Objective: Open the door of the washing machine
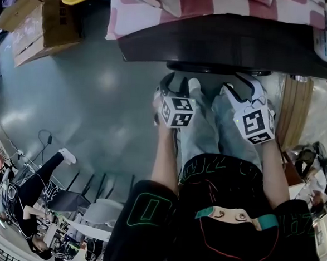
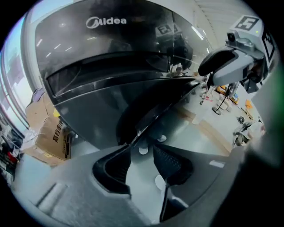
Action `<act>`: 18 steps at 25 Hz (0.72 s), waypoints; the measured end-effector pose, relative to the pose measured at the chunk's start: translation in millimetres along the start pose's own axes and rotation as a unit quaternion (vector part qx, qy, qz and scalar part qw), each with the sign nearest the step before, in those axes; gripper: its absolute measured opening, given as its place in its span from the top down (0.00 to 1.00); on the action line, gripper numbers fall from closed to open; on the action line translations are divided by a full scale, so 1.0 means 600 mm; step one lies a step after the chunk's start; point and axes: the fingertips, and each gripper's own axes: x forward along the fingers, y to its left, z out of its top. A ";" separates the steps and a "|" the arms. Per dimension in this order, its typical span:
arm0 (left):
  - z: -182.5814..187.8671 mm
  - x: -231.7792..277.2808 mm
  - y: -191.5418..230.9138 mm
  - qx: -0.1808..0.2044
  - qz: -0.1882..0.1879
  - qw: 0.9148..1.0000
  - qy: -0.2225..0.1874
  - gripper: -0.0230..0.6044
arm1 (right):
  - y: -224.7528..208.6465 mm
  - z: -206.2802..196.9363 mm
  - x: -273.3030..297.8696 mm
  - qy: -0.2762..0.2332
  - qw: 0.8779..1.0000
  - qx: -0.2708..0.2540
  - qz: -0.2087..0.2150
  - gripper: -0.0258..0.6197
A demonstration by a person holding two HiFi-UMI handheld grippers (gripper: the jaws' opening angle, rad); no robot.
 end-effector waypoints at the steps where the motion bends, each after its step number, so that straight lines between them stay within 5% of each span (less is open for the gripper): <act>1: -0.002 0.007 0.001 0.012 -0.004 1.000 0.006 0.68 | 0.002 -0.002 0.003 0.015 1.000 -0.024 -0.002 0.69; 10: -0.002 0.055 0.014 0.087 -0.004 0.996 0.030 0.66 | 0.006 -0.017 0.037 0.098 0.978 -0.183 -0.021 0.69; 14: -0.006 0.071 0.010 0.115 -0.004 0.992 0.048 0.66 | -0.001 -0.025 0.053 0.125 0.969 -0.209 -0.033 0.69; 18: -0.018 0.075 0.007 0.191 -0.011 0.977 0.096 0.72 | 0.001 -0.026 0.058 0.142 0.966 -0.215 -0.033 0.73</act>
